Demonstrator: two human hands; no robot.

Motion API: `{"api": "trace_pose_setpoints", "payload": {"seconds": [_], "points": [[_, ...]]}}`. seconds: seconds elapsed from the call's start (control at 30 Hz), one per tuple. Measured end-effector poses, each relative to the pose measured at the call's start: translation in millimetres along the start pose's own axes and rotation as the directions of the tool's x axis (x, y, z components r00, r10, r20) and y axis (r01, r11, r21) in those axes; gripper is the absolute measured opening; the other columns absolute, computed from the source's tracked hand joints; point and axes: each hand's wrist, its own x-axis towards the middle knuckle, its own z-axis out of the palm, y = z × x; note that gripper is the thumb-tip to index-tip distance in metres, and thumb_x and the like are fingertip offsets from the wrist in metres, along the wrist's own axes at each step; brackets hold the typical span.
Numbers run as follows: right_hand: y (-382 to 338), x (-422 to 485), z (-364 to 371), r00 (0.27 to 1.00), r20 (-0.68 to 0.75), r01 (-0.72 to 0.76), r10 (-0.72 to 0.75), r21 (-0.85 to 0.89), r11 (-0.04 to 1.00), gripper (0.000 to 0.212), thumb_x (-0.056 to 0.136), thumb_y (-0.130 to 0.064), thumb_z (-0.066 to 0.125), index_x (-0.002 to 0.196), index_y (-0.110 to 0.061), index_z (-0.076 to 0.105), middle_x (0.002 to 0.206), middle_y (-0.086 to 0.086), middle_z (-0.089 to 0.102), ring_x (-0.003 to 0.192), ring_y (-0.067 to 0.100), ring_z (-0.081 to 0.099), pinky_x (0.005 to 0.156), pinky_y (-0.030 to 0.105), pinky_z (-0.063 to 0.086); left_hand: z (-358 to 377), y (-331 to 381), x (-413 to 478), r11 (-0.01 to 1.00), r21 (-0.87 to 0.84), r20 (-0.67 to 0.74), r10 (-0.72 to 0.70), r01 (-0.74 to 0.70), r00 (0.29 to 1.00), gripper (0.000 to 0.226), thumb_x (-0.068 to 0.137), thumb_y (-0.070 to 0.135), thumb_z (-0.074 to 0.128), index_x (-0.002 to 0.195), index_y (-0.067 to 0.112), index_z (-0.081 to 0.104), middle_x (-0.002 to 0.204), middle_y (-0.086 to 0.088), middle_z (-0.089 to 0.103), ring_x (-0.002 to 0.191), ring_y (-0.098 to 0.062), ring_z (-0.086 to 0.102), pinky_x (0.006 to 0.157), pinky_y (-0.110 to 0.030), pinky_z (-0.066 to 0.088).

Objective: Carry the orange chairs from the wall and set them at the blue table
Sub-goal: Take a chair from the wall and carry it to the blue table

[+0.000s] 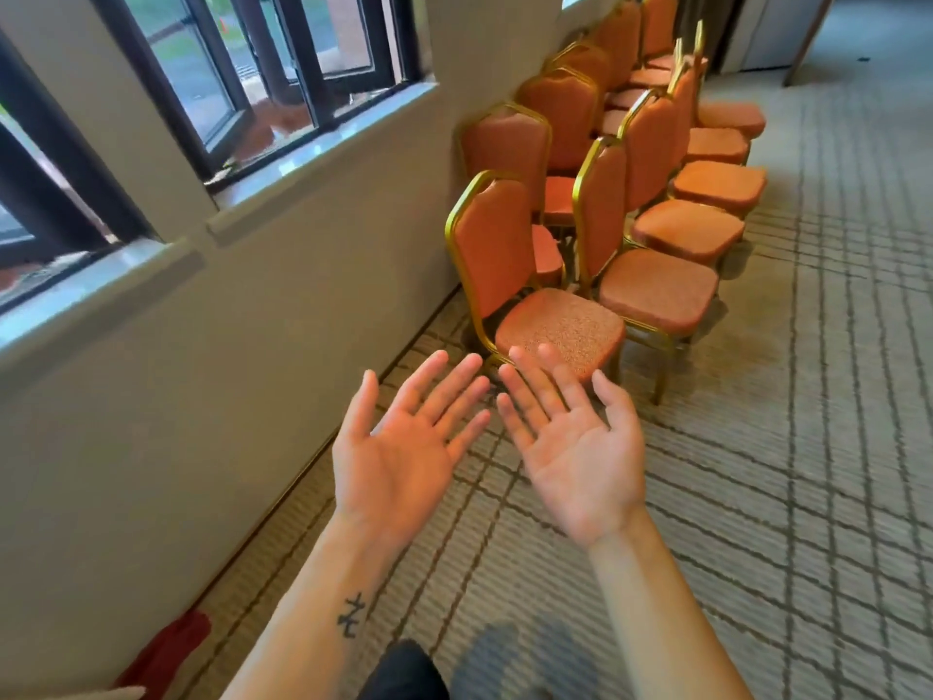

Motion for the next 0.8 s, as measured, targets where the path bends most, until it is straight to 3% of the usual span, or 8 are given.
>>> {"api": "trace_pose_setpoints", "payload": {"seconds": [0.2,0.47,0.6,0.8], "points": [[-43,125,11,0.996,-0.080,0.054,-0.043,0.136,0.989,0.050,0.105,-0.041,0.043,0.142,-0.010,0.055,0.138,0.016,0.064,0.127,0.032,0.062,0.109,0.046,0.043,-9,24,128,0.999,0.019,-0.011,-0.047,0.047,0.999,0.069,0.104,0.059,0.034,0.151,0.009,0.045,0.148,-0.022,0.055,0.137,-0.039,0.053,0.120,-0.055,0.029],[-57,308,72,0.995,-0.087,0.056,-0.056,-0.005,0.998,0.051,0.106,-0.041,0.041,0.143,-0.009,0.055,0.139,0.017,0.063,0.129,0.034,0.061,0.114,0.047,0.041,-22,90,321,0.997,-0.009,0.034,-0.082,0.082,0.996,0.066,0.104,0.058,0.035,0.150,0.012,0.046,0.147,-0.019,0.057,0.136,-0.037,0.055,0.120,-0.054,0.030],[-73,385,108,0.991,-0.110,0.079,-0.080,-0.016,0.997,0.050,0.106,-0.040,0.041,0.142,-0.009,0.055,0.137,0.017,0.064,0.126,0.034,0.063,0.116,0.048,0.039,-8,131,409,0.993,0.078,0.101,-0.093,0.085,0.991,0.065,0.105,0.057,0.033,0.149,0.012,0.048,0.146,-0.017,0.058,0.136,-0.035,0.055,0.119,-0.054,0.032],[-101,490,128,0.987,-0.150,0.064,-0.066,-0.019,0.998,0.049,0.105,-0.038,0.041,0.141,-0.009,0.056,0.136,0.017,0.066,0.127,0.033,0.063,0.118,0.048,0.037,-15,164,521,0.982,0.175,0.074,-0.080,0.067,0.994,0.062,0.105,0.054,0.031,0.147,0.013,0.050,0.144,-0.014,0.061,0.135,-0.032,0.056,0.116,-0.053,0.036]]}}
